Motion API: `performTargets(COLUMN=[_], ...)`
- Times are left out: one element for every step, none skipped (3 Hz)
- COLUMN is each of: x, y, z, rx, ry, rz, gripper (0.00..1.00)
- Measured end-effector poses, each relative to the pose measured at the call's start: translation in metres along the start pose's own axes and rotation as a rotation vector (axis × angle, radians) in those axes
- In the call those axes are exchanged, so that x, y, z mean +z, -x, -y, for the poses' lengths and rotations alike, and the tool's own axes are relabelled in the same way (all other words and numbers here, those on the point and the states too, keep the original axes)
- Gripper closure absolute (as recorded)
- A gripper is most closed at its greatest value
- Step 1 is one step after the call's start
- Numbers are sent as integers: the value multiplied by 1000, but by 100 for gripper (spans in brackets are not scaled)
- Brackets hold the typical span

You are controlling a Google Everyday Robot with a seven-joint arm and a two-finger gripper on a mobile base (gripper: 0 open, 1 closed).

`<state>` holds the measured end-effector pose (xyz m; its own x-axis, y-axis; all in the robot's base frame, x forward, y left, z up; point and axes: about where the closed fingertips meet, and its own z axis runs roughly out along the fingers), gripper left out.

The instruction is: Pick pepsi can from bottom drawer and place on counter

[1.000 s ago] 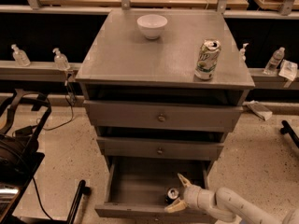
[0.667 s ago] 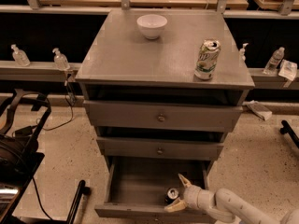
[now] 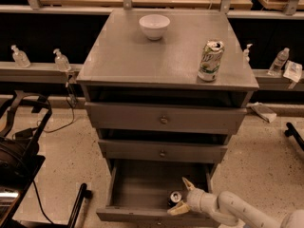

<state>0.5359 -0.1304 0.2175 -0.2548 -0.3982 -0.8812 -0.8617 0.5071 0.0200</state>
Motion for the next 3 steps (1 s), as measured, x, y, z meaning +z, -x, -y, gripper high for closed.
performTargets(x=[1,2,3], y=[-9,-18,-27], z=[3,4,4], rx=[15,33,49], ry=[-5,-6,-8], rz=[-18,-35,-48], gripper=[3,11,26])
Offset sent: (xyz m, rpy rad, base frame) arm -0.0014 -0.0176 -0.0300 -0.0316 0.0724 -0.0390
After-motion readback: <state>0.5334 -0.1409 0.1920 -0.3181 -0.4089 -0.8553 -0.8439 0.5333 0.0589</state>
